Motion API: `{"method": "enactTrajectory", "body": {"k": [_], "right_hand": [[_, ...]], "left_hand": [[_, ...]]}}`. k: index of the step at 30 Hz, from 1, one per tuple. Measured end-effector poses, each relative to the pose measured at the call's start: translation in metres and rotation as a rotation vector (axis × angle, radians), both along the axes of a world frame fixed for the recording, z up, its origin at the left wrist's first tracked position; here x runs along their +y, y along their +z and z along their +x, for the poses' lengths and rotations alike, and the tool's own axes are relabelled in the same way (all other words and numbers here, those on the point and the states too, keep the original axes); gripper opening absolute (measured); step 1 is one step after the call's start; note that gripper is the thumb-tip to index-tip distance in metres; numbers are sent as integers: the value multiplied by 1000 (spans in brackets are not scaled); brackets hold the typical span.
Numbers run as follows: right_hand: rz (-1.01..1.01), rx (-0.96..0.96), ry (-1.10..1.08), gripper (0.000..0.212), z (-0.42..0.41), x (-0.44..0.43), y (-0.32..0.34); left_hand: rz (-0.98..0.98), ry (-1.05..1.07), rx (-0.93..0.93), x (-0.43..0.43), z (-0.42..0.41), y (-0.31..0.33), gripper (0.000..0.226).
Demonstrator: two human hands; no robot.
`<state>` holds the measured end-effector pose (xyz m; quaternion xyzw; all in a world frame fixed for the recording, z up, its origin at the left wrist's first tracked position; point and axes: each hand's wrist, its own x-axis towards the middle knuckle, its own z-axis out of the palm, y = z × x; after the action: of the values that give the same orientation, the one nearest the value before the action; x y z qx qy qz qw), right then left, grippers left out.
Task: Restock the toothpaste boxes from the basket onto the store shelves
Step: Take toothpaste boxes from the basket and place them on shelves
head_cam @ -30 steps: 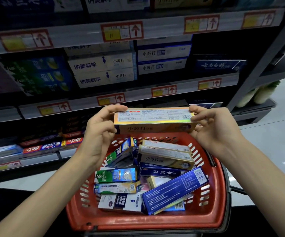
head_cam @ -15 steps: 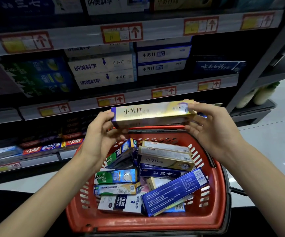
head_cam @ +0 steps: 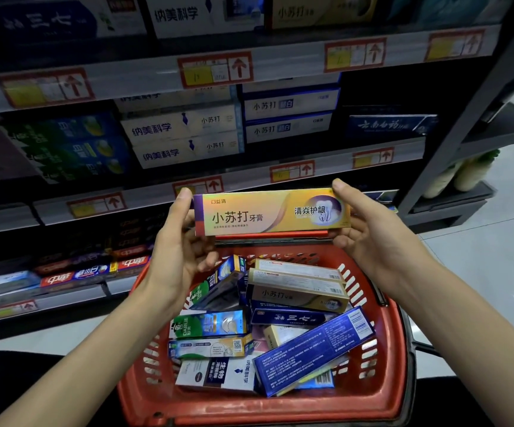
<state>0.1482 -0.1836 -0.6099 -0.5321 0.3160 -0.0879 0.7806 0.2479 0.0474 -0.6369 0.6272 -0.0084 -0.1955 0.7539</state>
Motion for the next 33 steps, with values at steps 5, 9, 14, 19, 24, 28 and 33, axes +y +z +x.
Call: {"method": "enactTrajectory", "body": {"k": [5,9,14,19,24,28,33], "right_hand": [[26,-74,-65,38,5,-9,11],[47,-171,-125,48,12,-19,25],[114,-318,-186,36,18,-28,47],[50,-495,-179,23,14,-39,90],[-142,-642,-228,32,15,-59,168],[-341,-707,-259,35,26,-84,230],[-651,-712,-296,33,55,-127,287]], "left_hand": [[-86,-20,-157,-5,2,11,42],[-68,-73,-280,-9,6,30,55],[-7,-79,-423,-20,6,70,32],[86,-21,-600,-41,5,141,34],[190,23,-830,-61,15,223,37],[314,65,-963,-77,30,275,42],[408,176,-1085,-114,58,322,17]]}}
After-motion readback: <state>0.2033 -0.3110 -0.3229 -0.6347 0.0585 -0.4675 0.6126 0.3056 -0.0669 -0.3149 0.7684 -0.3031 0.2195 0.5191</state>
